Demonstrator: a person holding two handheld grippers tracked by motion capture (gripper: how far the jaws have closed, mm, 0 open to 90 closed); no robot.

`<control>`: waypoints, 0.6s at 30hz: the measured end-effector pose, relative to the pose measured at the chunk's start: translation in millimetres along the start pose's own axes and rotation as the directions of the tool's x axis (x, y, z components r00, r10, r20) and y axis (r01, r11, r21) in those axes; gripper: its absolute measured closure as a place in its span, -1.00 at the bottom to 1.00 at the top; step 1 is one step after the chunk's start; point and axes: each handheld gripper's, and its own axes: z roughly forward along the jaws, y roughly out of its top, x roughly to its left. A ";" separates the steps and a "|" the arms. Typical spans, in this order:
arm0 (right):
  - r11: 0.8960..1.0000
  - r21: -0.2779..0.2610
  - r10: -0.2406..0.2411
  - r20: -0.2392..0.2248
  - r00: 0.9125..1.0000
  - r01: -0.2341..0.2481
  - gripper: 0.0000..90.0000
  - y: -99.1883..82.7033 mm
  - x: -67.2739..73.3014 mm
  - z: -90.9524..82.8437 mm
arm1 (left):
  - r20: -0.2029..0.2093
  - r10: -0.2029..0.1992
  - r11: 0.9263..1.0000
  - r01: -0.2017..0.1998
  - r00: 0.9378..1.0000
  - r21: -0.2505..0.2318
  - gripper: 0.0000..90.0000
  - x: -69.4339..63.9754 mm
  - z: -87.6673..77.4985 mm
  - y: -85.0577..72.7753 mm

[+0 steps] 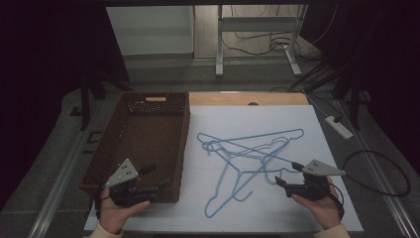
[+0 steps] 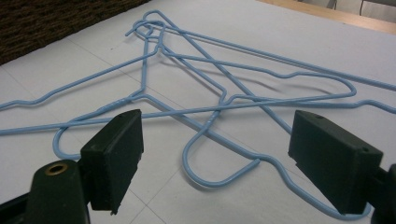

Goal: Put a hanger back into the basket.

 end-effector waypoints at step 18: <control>1.000 0.011 -0.004 -0.002 1.000 0.004 -0.58 1.7 -1.8 5.2 | -0.006 0.006 1.000 -0.006 1.000 0.002 -0.31 -4.2 -0.6 -1.0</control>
